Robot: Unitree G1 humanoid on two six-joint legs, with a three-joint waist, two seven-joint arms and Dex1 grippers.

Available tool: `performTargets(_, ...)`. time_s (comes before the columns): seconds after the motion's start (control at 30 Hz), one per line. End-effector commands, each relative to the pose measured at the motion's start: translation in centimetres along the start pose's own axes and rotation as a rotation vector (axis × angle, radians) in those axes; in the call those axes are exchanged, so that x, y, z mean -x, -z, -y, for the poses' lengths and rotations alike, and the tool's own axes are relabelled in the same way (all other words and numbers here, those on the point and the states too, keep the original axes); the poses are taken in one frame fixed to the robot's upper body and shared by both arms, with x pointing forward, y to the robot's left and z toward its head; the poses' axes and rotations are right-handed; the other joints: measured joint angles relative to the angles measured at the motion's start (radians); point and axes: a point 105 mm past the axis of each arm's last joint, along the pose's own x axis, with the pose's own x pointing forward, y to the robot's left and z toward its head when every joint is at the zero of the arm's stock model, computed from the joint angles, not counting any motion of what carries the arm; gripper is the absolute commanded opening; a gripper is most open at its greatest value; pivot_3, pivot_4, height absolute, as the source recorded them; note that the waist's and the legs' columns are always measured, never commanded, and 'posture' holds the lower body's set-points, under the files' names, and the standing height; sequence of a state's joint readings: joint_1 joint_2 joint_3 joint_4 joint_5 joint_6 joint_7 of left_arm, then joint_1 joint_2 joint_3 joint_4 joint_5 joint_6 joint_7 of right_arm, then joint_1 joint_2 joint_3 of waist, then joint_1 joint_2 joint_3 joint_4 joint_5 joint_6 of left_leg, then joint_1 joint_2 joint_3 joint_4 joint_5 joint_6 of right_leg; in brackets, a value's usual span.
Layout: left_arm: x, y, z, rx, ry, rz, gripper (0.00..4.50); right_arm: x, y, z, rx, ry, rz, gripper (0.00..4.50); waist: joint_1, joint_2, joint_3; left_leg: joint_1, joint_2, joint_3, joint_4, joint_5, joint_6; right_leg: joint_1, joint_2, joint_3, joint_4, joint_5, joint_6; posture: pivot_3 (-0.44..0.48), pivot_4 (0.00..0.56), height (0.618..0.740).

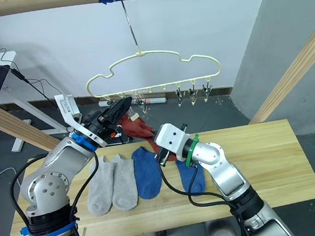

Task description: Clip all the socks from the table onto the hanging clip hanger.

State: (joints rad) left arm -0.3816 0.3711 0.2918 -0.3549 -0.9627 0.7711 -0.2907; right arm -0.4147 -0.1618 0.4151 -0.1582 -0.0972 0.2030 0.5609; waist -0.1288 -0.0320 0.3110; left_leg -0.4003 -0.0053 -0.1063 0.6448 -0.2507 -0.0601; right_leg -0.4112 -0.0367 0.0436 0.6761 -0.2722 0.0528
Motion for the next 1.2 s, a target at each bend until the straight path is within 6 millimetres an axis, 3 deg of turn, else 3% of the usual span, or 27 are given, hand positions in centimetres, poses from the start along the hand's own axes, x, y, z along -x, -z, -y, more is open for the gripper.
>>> performTargets(0.03, 0.2, -1.2, 1.5, -0.024, 0.06, 0.044, 0.24, -0.3, -1.4, 0.1, 0.028, 0.006, 0.054, 0.0, 0.0, 0.0, 0.0, 0.0, 0.0, 0.0, 0.0, 0.0, 0.0, 0.0, 0.0, 0.0, 0.0, 0.0, 0.0, -0.188, 0.307, 0.74)
performTargets(0.13, 0.3, -1.3, 1.3, -0.022, 0.054, 0.051, 0.24, -0.4, -1.5, 0.1, 0.028, 0.005, 0.056, 0.0, 0.0, 0.0, 0.0, 0.0, 0.0, 0.0, 0.0, 0.0, 0.0, 0.0, 0.0, 0.0, 0.0, 0.0, 0.0, -0.188, 0.307, 0.74)
performTargets(0.2, 0.4, -1.3, 1.3, -0.023, 0.055, 0.049, 0.95, -0.4, -1.4, 0.1, 0.029, 0.006, 0.056, 0.0, 0.0, 0.0, 0.0, 0.0, 0.0, 0.0, 0.0, 0.0, 0.0, 0.0, 0.0, 0.0, 0.0, 0.0, 0.0, -0.187, 0.304, 0.74)
performTargets(0.57, 0.8, -1.0, 1.3, -0.01, 0.059, 0.03, 3.81, -0.8, -1.4, 0.3, 0.029, 0.004, 0.055, 0.0, 0.001, 0.0, 0.0, 0.0, 0.0, 0.0, 0.0, 0.0, 0.0, 0.0, 0.0, 0.0, 0.0, 0.0, 0.0, -0.183, 0.302, 0.74)
performTargets(0.6, 1.0, -0.9, 1.1, -0.024, 0.053, 0.021, 4.06, -0.8, -1.4, 0.3, 0.01, 0.004, 0.054, 0.27, 0.0, 0.0, 0.0, 0.0, 0.0, 0.0, 0.0, 0.0, 0.0, 0.0, 0.0, 0.0, 0.0, 0.0, 0.0, -0.183, 0.302, 0.74)
performTargets(0.7, 1.4, -0.8, 0.8, -0.068, 0.036, 0.001, 4.07, -0.8, -1.2, 0.2, -0.006, -0.009, 0.039, 1.08, -0.001, 0.0, 0.0, 0.0, 0.0, 0.0, 0.0, 0.0, 0.0, 0.0, 0.0, 0.0, 0.0, 0.0, 0.0, -0.18, 0.3, 0.74)
performTargets(0.83, 2.1, -0.6, 0.1, -0.164, -0.005, -0.014, 4.07, -0.3, -0.2, -0.1, 0.043, -0.053, -0.017, 2.5, 0.0, 0.0, 0.0, 0.0, 0.0, 0.0, 0.0, 0.0, 0.0, 0.0, 0.0, 0.0, 0.001, 0.0, 0.0, -0.183, 0.298, 0.74)
performTargets(1.07, 3.2, -0.3, -0.7, -0.463, -0.09, 0.016, 4.07, 3.3, 0.8, 0.4, 0.078, -0.137, -0.098, 2.5, 0.014, 0.0, 0.0, 0.0, 0.0, 0.0, -0.001, 0.0, 0.0, -0.001, -0.001, 0.0, -0.002, 0.0, 0.0, -0.185, 0.296, 0.74)
performTargets(1.2, 3.6, 0.8, 0.9, -0.595, -0.074, 0.061, 4.07, 7.0, -1.3, 2.6, 0.097, -0.153, -0.048, 2.5, 0.019, 0.0, 0.0, -0.001, 0.001, 0.001, -0.001, 0.0, 0.0, 0.0, -0.002, 0.001, -0.003, 0.0, 0.0, -0.186, 0.296, 0.74)
